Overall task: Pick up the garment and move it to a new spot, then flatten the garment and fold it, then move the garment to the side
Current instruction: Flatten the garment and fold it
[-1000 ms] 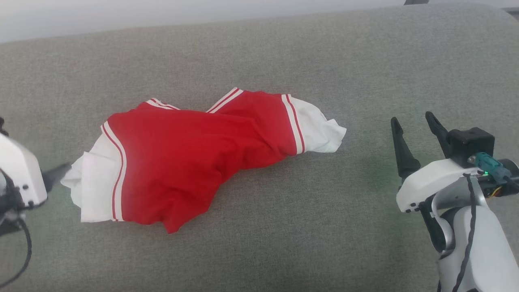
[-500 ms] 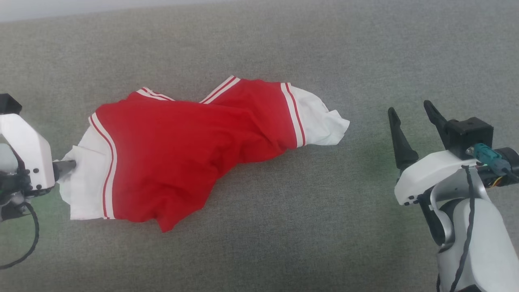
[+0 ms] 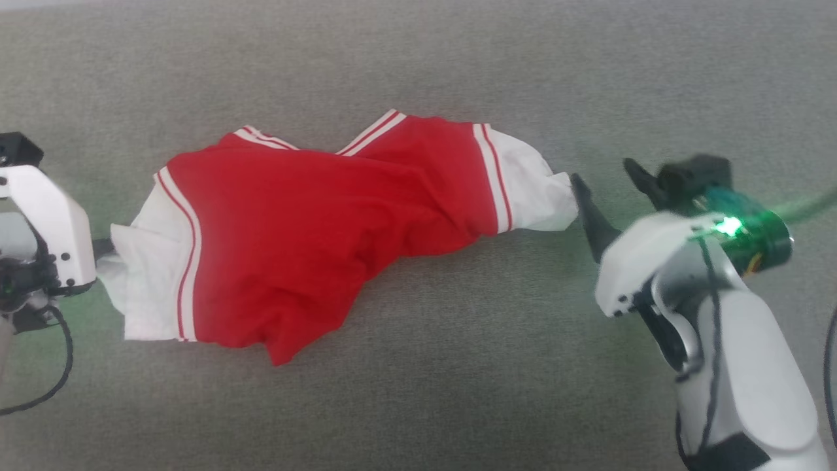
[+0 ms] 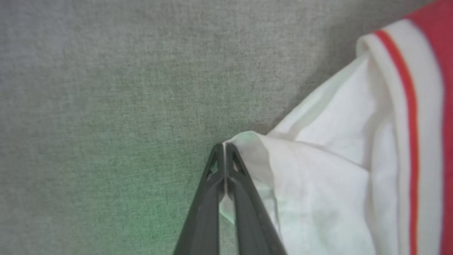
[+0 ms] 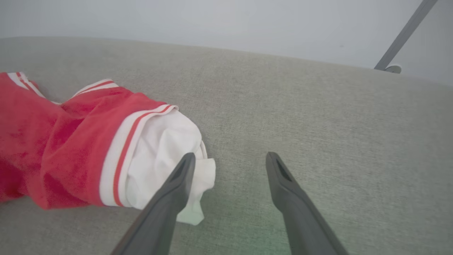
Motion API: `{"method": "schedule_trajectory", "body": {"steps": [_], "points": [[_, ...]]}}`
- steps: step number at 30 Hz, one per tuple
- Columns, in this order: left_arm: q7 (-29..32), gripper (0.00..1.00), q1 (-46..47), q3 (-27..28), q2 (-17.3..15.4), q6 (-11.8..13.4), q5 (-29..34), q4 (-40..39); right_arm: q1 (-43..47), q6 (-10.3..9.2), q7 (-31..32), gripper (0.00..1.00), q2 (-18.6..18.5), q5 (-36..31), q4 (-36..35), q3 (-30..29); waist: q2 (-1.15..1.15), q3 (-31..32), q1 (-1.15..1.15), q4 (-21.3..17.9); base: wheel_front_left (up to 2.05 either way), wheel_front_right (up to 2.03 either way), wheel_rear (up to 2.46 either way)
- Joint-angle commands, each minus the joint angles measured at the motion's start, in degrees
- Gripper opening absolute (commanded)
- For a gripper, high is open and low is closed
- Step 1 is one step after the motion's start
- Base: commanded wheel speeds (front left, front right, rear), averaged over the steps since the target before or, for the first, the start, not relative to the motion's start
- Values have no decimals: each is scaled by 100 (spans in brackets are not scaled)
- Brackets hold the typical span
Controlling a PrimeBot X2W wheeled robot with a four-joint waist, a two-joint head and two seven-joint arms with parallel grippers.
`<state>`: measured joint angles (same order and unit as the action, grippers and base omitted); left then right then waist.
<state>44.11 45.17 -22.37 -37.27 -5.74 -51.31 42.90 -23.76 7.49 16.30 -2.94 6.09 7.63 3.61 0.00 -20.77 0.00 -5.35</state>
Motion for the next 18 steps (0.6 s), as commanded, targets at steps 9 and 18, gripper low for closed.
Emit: {"method": "schedule_trajectory", "body": {"steps": [9,18], "points": [[-305,0,294,-306,440,-137,42,235,-1051,1,1616,100,-121,385,756,415,0,-121,0,363,0,0,0],[-581,0,528,-516,669,-170,-54,304,-1625,2,3012,0,-178,470,1707,441,0,-205,0,634,0,0,0]]}}
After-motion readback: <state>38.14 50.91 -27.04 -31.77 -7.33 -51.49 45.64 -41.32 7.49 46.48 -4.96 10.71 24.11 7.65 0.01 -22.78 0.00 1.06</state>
